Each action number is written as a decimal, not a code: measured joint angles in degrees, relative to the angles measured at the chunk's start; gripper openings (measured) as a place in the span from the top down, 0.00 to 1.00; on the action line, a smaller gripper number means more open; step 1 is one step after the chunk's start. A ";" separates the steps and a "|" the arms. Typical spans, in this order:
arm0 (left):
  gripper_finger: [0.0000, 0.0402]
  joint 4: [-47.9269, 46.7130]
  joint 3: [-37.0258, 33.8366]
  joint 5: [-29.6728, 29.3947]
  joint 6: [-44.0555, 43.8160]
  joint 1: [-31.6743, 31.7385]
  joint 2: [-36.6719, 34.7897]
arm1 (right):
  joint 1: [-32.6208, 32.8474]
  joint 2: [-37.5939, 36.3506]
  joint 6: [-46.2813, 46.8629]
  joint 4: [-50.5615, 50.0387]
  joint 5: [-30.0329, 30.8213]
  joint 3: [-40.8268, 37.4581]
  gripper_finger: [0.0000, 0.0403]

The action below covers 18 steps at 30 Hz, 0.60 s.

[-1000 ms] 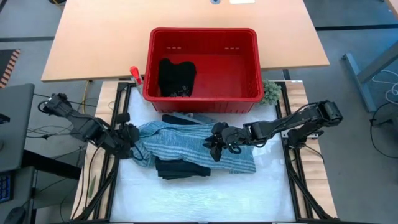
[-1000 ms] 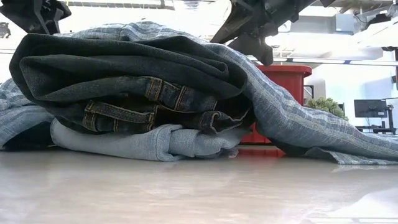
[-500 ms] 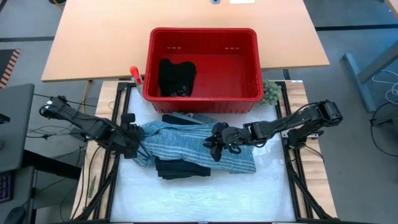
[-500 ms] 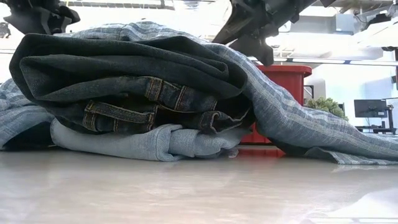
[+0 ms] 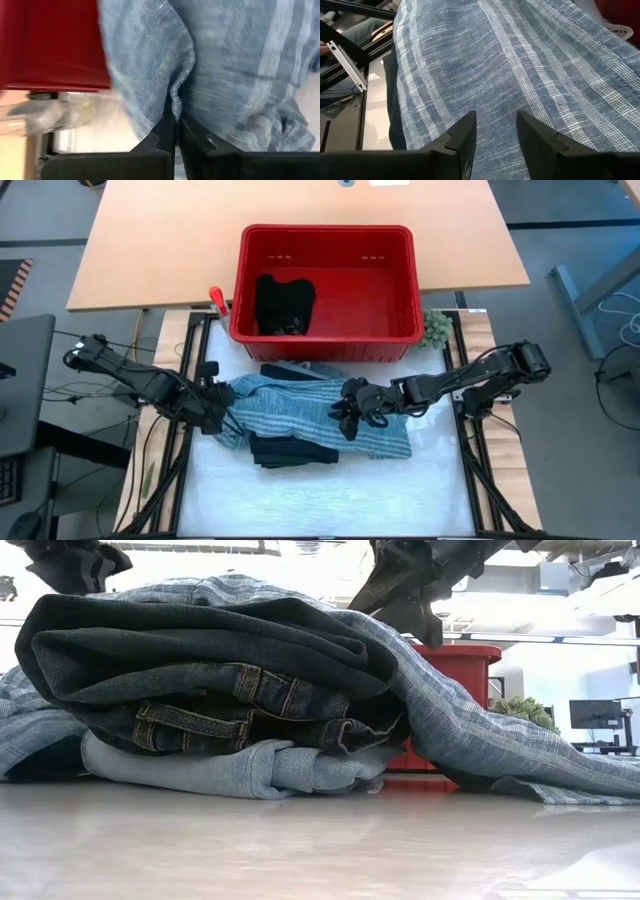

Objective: Fold Laundry from Bin
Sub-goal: Fold the blue and white patterned shirt

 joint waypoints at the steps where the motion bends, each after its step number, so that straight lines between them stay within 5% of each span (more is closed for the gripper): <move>1: 1.00 -0.43 0.90 -0.88 -0.01 0.13 0.00 | 0.00 0.00 0.00 0.01 -0.08 0.00 0.59; 7: 1.00 -0.94 8.32 -0.82 -0.19 1.39 -0.02 | -0.17 0.00 -0.04 -2.23 -3.25 0.00 0.59; 13: 1.00 6.98 10.21 16.75 -3.25 2.38 1.56 | -0.16 -1.95 1.71 -10.66 -8.38 -0.03 0.59; 18: 1.00 8.09 10.21 19.69 -3.77 2.39 7.11 | 1.06 -7.48 7.05 -19.94 -9.44 -0.07 0.59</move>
